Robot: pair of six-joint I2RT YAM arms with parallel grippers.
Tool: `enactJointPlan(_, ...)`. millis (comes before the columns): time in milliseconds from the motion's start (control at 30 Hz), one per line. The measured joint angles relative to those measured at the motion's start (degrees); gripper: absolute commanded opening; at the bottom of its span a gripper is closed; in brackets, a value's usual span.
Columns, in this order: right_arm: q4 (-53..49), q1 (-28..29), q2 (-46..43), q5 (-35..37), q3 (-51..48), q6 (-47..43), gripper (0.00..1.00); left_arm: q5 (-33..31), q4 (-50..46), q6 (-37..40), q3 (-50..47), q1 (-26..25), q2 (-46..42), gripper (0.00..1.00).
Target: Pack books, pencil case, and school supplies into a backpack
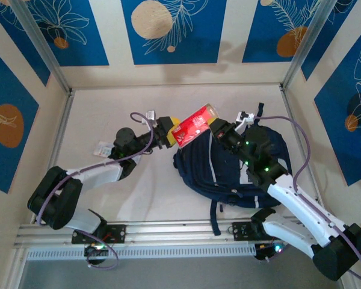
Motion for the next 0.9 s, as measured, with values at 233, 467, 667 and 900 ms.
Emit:
enactJointPlan(233, -1.25, 2.43, -0.07, 5.27, 0.0, 0.39, 0.0, -2.14, -1.07, 0.68, 0.26, -0.31, -2.25, 0.69)
enactJointPlan(467, -2.12, 2.86, -1.11, 7.65, -0.31, -0.52, 0.0, -2.27, -2.6, 0.68, 0.31, -0.42, -2.51, 0.67)
enactJointPlan(667, -1.25, 3.32, -0.87, 8.04, -1.49, -0.63, 0.0, -2.25, -4.0, 1.57, 0.33, -0.57, -2.56, 0.6)
enactJointPlan(900, 1.33, 4.11, 0.55, 8.24, -1.84, -0.22, 0.0, -2.03, -4.04, 1.79, 2.1, -1.81, -1.77, 0.36)
